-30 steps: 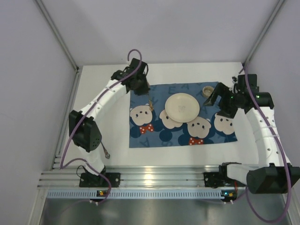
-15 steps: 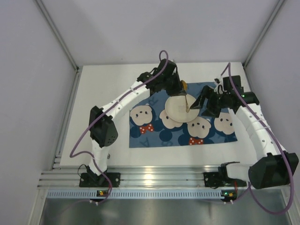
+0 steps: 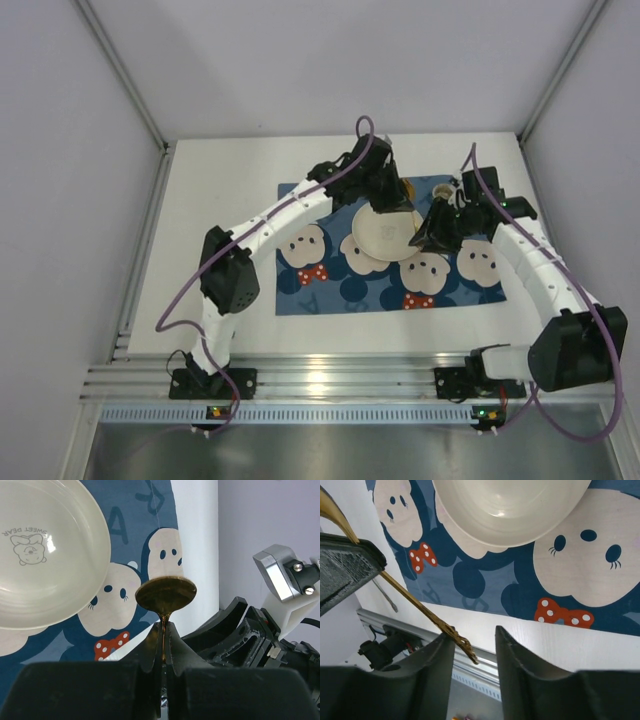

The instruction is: Set the dinner table for one person

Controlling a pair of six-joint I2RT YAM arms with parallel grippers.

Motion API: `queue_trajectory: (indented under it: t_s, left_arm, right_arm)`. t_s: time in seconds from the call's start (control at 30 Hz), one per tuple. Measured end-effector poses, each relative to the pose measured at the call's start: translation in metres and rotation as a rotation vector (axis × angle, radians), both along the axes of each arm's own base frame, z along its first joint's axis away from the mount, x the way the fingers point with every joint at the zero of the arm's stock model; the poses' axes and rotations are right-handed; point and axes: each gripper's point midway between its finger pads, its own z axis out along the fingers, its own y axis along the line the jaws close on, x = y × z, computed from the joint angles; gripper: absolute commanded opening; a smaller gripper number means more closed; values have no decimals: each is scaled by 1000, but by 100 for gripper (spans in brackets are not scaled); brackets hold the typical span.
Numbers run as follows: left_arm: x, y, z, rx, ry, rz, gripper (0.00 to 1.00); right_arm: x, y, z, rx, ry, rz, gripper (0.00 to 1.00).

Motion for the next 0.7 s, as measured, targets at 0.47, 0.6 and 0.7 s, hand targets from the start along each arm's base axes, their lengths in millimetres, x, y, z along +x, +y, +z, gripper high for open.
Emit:
queue_trajectory:
  t_s: [0.47, 0.6, 0.7]
  left_arm:
    - [2, -9, -19, 9, 21, -9, 16]
    - [-2, -6, -25, 31, 35, -23, 32]
    - [-5, -4, -28, 43, 41, -37, 47]
  right_arm:
    - [-3, 10, 4, 12, -19, 75, 0]
    - [2, -1, -1, -32, -24, 37, 0]
    - [9, -17, -5, -77, -33, -9, 0]
